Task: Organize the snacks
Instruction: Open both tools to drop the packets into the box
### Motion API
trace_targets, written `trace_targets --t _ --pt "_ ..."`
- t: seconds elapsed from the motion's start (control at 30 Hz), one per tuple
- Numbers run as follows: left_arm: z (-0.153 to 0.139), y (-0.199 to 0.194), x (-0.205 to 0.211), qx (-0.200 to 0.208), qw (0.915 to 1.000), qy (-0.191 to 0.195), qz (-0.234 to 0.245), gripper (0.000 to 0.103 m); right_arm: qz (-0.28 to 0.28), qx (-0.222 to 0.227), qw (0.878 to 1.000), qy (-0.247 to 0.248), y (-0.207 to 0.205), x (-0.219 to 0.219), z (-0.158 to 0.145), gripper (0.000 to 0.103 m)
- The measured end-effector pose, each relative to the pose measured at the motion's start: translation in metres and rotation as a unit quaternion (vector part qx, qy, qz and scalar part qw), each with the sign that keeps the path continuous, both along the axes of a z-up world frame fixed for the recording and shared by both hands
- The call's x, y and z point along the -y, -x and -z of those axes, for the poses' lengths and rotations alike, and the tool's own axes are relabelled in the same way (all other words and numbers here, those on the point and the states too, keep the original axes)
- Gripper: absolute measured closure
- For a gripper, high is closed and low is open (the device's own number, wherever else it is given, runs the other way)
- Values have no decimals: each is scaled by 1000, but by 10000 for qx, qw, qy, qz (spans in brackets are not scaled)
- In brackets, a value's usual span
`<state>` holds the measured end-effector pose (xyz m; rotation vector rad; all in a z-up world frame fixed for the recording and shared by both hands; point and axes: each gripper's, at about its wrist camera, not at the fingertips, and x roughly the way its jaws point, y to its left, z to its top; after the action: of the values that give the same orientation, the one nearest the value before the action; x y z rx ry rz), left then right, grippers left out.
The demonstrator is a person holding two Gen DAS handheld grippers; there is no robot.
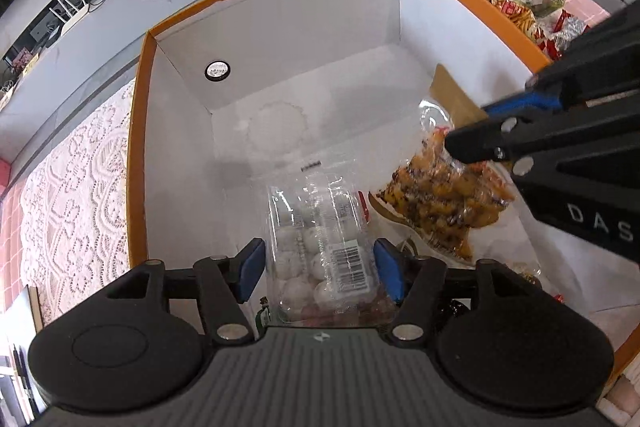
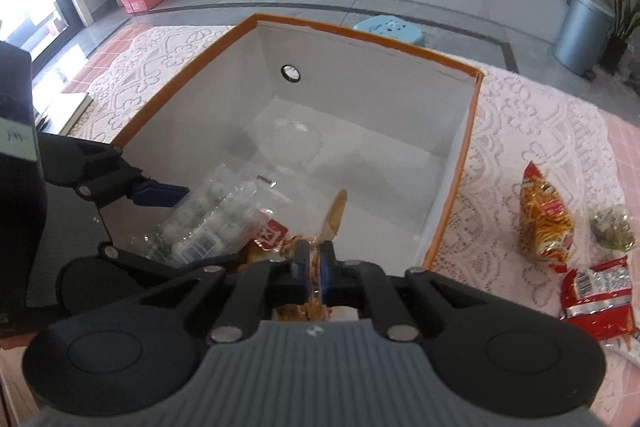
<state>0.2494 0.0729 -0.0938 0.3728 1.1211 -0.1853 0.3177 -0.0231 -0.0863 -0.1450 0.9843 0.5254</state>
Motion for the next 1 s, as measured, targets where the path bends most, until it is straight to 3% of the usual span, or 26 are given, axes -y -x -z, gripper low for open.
trace_targets --t 0.13,0.27,0.43,0.53,0.67,1.0 --pt "-2 2 2 83 10000 -43 -7 30 94 109 9999 72 0 -1 -3 95" --pt "-8 3 4 247 9996 -136 -22 24 205 186 9996 89 2 3 -6 76" --pt "-21 9 -2 437 9989 -99 -137 23 262 308 9992 42 8 7 -16 69" --pt "-30 15 -2 581 9981 -113 -180 23 353 382 9986 -25 11 9 -22 57" --pt "-42 25 0 855 9955 -147 -375 23 500 525 9973 -140 18 15 -31 49" --pt "-77 59 9 1620 9810 499 -943 23 1046 809 9887 -703 49 53 -61 44"
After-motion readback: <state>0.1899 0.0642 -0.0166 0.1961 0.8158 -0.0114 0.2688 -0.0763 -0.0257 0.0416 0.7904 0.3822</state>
